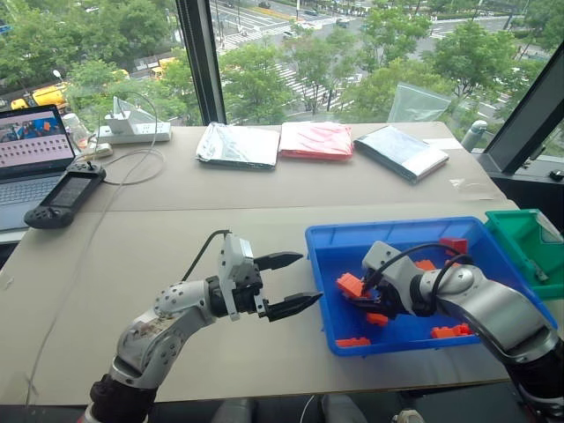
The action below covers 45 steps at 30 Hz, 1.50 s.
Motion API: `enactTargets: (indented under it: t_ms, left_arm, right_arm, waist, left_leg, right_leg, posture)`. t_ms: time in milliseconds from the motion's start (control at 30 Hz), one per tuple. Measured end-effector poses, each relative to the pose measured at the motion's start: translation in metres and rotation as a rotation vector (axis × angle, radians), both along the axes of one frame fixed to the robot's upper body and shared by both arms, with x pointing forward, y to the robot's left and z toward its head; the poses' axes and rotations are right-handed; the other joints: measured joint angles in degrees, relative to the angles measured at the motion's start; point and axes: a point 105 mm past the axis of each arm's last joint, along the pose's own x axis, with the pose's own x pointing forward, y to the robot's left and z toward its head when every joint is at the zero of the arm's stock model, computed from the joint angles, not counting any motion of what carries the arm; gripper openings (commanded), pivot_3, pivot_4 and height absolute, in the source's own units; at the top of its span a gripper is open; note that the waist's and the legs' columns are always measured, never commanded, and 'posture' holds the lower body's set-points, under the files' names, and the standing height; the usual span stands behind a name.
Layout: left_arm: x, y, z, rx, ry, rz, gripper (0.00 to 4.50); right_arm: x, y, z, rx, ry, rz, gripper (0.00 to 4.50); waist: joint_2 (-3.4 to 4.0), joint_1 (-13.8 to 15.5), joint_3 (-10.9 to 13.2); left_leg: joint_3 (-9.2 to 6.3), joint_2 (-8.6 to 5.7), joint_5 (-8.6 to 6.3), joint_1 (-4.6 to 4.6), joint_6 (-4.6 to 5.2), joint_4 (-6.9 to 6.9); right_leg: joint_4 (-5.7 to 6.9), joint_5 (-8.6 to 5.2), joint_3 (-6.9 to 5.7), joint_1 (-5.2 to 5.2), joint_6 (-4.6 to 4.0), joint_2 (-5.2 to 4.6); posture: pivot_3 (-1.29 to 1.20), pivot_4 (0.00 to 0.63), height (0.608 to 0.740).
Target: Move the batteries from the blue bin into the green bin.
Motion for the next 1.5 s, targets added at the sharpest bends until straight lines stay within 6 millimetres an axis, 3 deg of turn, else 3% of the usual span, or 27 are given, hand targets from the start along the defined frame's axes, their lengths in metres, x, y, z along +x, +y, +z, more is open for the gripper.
enactTargets:
  t_ms: [200, 367, 600, 667, 767, 900, 1000, 1167, 1233, 1300, 1400, 1500]
  left_arm:
    - [0.001, 0.0, 0.0, 0.0, 0.0, 0.005, 4.5]
    - [0.001, -0.001, 0.001, 0.0, -0.004, 0.005, 4.5]
    - [0.002, -0.001, 0.003, -0.001, -0.01, 0.004, 4.5]
    - [0.002, -0.001, 0.003, -0.001, -0.01, 0.003, 4.5]
    - [0.002, -0.001, 0.003, -0.001, -0.01, 0.003, 4.5]
    - [0.002, -0.001, 0.003, 0.0, -0.01, 0.004, 4.5]
    - [0.002, -0.001, 0.003, 0.001, -0.009, 0.008, 4.5]
    - [0.002, -0.001, 0.003, 0.001, -0.008, 0.012, 4.5]
    - [0.002, -0.001, 0.003, 0.001, -0.008, 0.012, 4.5]
    - [0.002, -0.001, 0.003, 0.0, -0.009, 0.011, 4.5]
    - [0.002, -0.001, 0.003, 0.0, -0.009, 0.011, 4.5]
    - [0.002, -0.001, 0.003, -0.002, -0.01, 0.01, 4.5]
  right_arm:
    - [0.012, -0.025, 0.034, 0.008, -0.105, -0.083, 1.36]
    - [0.018, -0.038, 0.039, 0.019, -0.121, -0.142, 1.36]
    - [0.04, -0.098, 0.048, -0.122, -0.234, -0.371, 1.36]
    - [0.042, -0.101, 0.052, -0.126, -0.265, -0.374, 2.38]
    - [0.043, -0.101, 0.058, -0.108, -0.287, -0.368, 3.28]
    - [0.046, -0.089, 0.065, -0.018, -0.302, -0.343, 4.47]
    - [0.044, -0.078, 0.068, 0.027, -0.291, -0.3, 4.47]
    - [0.025, -0.035, 0.066, 0.102, -0.227, -0.105, 4.47]
    - [0.007, -0.007, 0.052, 0.114, -0.146, 0.035, 4.47]
    - [-0.003, 0.007, 0.034, 0.105, -0.068, 0.096, 4.47]
    - [-0.007, 0.018, 0.014, 0.115, 0.012, 0.11, 4.47]
    - [0.004, 0.015, 0.005, 0.11, 0.024, 0.049, 4.47]
  waist:
    - [0.0, 0.0, 0.0]
    - [0.0, -0.1, 0.0]
    - [0.0, 0.0, 0.0]
    - [0.0, -0.1, 0.0]
    - [0.0, -0.2, 0.0]
    - [0.0, -0.2, 0.0]
    - [0.0, -0.1, 0.0]
    - [0.0, -0.1, 0.0]
    - [0.0, -0.1, 0.0]
    - [0.0, -0.1, 0.0]
    - [0.0, -0.1, 0.0]
    - [0.0, -0.1, 0.0]
  left_leg:
    - [0.0, 0.0, 0.0, 0.0, 0.0, -0.01]
    - [0.02, 0.0, 0.0, -0.01, 0.0, 0.0]
    - [0.07, -0.02, 0.0, -0.02, 0.0, -0.01]
    - [0.07, -0.01, 0.0, -0.02, 0.0, -0.03]
    - [0.06, 0.0, 0.0, -0.02, 0.0, -0.04]
    - [0.05, 0.0, 0.0, -0.02, 0.0, -0.03]
    - [0.04, 0.01, 0.0, -0.03, 0.0, -0.03]
    - [0.01, 0.03, 0.0, -0.03, 0.0, -0.03]
    - [0.0, 0.04, 0.0, -0.03, 0.0, -0.03]
    - [0.01, 0.04, 0.0, -0.02, 0.0, -0.02]
    - [0.01, 0.02, 0.0, -0.02, 0.0, 0.02]
    - [0.02, 0.0, 0.0, -0.01, -0.01, 0.01]
  right_leg:
    - [0.0, 0.0, -0.01, 0.0, 0.0, 0.03]
    - [0.0, 0.0, 0.0, 0.0, 0.0, 0.01]
    - [-0.01, 0.0, 0.0, -0.02, 0.0, 0.0]
    - [0.0, 0.0, 0.01, -0.04, -0.01, 0.02]
    - [0.0, 0.0, 0.02, -0.04, -0.01, 0.03]
    - [0.01, 0.0, 0.03, -0.04, 0.0, 0.02]
    - [0.0, 0.0, 0.03, -0.04, 0.0, 0.0]
    - [0.0, 0.0, 0.02, -0.04, 0.0, 0.01]
    - [0.0, 0.0, 0.01, -0.04, 0.0, 0.02]
    - [0.01, 0.0, 0.01, -0.03, 0.0, 0.01]
    - [0.03, 0.0, 0.01, -0.03, 0.0, -0.01]
    - [0.03, 0.0, 0.02, -0.02, 0.0, -0.01]
  posture:
    - [0.0, 0.15, 0.74]
    - [0.0, 0.15, 0.74]
    - [0.0, 0.15, 0.74]
    - [0.0, 0.15, 0.74]
    - [0.0, 0.15, 0.74]
    - [0.0, 0.15, 0.74]
    - [0.0, 0.15, 0.74]
    - [0.0, 0.15, 0.74]
    - [0.0, 0.15, 0.74]
    - [0.0, 0.15, 0.74]
    - [0.0, 0.15, 0.74]
    - [0.0, 0.15, 0.74]
